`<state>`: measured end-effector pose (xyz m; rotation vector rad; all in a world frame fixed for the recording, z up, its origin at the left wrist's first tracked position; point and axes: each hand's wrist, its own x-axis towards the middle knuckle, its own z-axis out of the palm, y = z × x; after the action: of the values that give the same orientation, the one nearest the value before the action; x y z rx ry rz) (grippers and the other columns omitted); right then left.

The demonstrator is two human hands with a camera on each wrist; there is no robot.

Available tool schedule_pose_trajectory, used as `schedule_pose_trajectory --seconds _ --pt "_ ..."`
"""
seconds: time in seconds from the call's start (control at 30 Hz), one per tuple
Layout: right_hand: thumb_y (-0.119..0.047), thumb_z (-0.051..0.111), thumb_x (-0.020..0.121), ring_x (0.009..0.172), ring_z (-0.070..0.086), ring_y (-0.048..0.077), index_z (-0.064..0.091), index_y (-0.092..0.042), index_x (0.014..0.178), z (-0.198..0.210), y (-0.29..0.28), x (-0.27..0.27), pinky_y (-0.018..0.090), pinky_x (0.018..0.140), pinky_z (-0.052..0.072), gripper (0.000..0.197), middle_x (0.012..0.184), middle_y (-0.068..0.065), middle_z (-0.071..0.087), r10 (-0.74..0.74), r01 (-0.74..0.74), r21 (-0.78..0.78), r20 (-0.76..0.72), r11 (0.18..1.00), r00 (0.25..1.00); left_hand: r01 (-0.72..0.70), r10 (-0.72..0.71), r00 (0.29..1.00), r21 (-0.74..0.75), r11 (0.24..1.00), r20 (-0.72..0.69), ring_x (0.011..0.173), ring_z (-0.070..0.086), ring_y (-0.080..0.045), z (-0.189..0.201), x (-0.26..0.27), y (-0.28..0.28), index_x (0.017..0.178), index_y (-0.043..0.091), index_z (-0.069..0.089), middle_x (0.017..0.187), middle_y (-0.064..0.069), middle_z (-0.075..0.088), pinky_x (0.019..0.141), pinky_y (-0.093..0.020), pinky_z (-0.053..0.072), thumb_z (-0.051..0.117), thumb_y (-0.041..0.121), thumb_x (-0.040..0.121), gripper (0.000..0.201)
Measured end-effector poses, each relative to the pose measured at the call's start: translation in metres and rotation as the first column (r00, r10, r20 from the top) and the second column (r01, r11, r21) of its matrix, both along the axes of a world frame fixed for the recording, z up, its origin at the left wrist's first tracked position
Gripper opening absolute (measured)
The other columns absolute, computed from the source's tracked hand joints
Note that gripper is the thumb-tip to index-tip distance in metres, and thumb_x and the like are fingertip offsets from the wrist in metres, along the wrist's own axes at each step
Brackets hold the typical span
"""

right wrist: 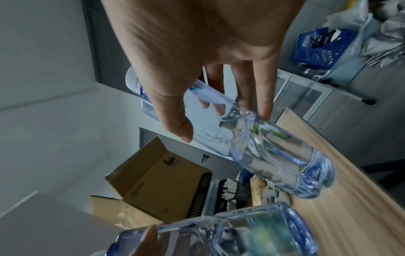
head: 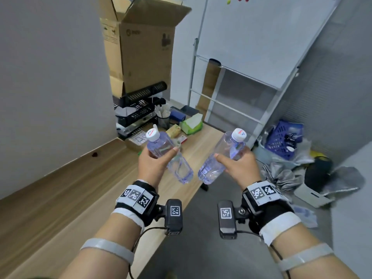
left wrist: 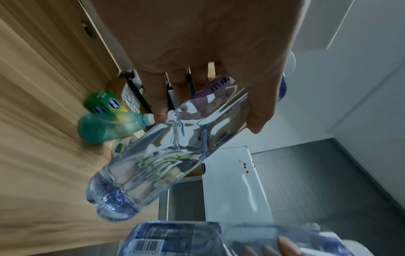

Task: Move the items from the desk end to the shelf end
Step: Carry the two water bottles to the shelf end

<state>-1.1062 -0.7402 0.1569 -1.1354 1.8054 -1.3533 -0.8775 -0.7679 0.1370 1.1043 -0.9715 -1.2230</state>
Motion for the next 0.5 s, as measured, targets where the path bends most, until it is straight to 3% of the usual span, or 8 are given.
schedule_pose_trajectory --seconds 0.23,0.33,0.4,0.5 --pt "-0.048 0.077 0.046 0.088 0.069 0.019 0.062 -0.024 0.095 0.007 -0.095 -0.067 0.045 0.088 0.056 0.057 0.092 -0.003 0.072 0.103 -0.084 0.113 -0.174 0.990 0.979 0.090 -0.089 0.988 -0.007 0.996 0.128 0.095 0.073 -0.014 -0.006 -0.068 -0.088 0.114 0.015 0.066 0.103 0.001 0.077 0.090 -0.033 0.057 0.088 0.011 0.072 0.048" --pt "-0.039 0.083 0.058 0.093 0.067 0.020 0.061 -0.024 0.103 0.003 -0.139 -0.089 0.041 0.088 0.055 0.053 0.098 -0.002 0.071 0.163 -0.130 0.151 -0.230 0.980 0.959 0.102 -0.103 0.972 0.016 0.995 0.213 0.098 0.073 -0.017 -0.019 -0.088 -0.127 0.112 0.022 0.067 0.104 0.002 0.077 0.094 -0.042 0.057 0.091 0.025 0.067 0.051" --pt "-0.033 0.084 0.067 0.094 0.065 0.020 0.061 -0.022 0.107 -0.005 -0.172 -0.104 0.032 0.082 0.051 0.048 0.098 -0.002 0.069 0.205 -0.158 0.183 -0.273 0.970 0.940 0.073 -0.082 0.965 0.045 0.996 0.249 0.099 0.072 -0.018 -0.032 -0.101 -0.154 0.111 0.025 0.066 0.104 0.004 0.076 0.095 -0.048 0.056 0.092 0.035 0.061 0.057" --pt "-0.032 0.085 0.068 0.086 0.063 0.018 0.062 -0.021 0.105 -0.025 -0.229 -0.125 0.025 0.075 0.043 0.045 0.089 -0.006 0.066 0.286 -0.222 0.232 -0.293 0.947 0.912 0.022 -0.050 0.950 0.096 0.995 0.309 0.098 0.072 -0.016 -0.055 -0.123 -0.194 0.111 0.027 0.067 0.103 0.007 0.077 0.094 -0.049 0.056 0.092 0.044 0.056 0.063"
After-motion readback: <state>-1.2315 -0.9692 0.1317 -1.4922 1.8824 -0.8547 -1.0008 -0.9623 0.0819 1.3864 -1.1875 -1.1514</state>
